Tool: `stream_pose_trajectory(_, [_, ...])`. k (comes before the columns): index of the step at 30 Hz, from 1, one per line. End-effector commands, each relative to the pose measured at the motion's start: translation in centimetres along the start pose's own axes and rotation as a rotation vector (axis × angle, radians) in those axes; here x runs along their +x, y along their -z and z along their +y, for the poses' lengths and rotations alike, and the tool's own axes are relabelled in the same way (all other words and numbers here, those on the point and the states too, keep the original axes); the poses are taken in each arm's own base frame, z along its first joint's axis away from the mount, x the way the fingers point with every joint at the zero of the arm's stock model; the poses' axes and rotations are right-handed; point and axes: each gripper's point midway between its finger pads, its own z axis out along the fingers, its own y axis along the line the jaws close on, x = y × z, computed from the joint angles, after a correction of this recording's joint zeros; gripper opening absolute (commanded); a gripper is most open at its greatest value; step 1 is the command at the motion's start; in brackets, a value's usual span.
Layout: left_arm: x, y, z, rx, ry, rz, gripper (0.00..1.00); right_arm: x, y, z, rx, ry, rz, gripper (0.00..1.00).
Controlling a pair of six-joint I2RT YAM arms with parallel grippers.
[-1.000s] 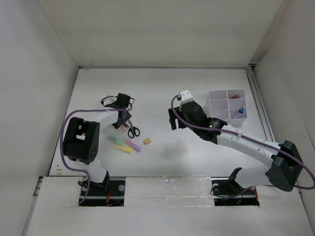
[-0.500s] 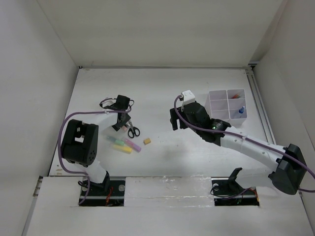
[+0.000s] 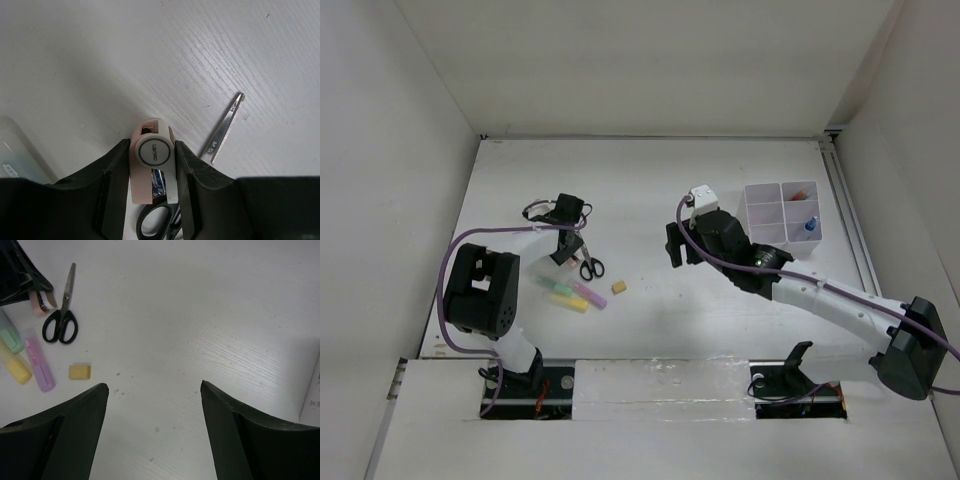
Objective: Sort the stationery into containers
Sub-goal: Pick up the stapler from the center of the board.
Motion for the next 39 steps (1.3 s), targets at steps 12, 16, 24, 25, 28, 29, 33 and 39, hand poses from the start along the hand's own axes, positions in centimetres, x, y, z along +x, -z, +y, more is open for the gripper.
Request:
stream_pose_trajectory(12, [-6.0, 13.6, -8.1, 0.570, -0.162, -0.182, 0.00, -2.8, 0.4, 6.3, -0.447, -0.032, -0.120, 0.80])
stream_pose_trajectory(16, [-3.8, 18.3, -11.1, 0.789, -0.261, -0.224, 0.00, -4.4, 0.3, 7.9, -0.532, -0.122, -0.164, 0.79])
stream_pose_trajectory(24, [-0.8, 25.3, -14.5, 0.965, -0.358, -0.292, 0.00, -7.6, -1.3, 8.7, -0.440, -0.328, -0.251, 0.78])
stream_pose_trajectory(25, [-0.5, 25.8, -14.5, 0.981, -0.363, -0.290, 0.00, -7.8, -1.7, 8.3, -0.414, -0.348, -0.260, 0.78])
stream_pose_trajectory(28, [-0.6, 27.9, -15.2, 1.060, -0.345, -0.278, 0.00, -9.0, -1.5, 8.2, -0.417, -0.395, -0.316, 0.76])
stream_pose_trajectory(29, [-0.4, 28.1, -15.3, 1.069, -0.336, -0.263, 0.00, -8.8, -1.5, 8.4, -0.422, -0.397, -0.328, 0.76])
stream_pose_trajectory(33, [0.1, 28.8, -16.0, 1.105, -0.321, -0.213, 0.00, -9.6, -1.2, 8.2, -0.436, -0.429, -0.408, 0.73])
stream_pose_trajectory(39, [0.3, 29.3, -16.2, 1.129, -0.303, -0.192, 0.00, -9.8, -2.2, 8.4, -0.433, -0.450, -0.410, 0.71])
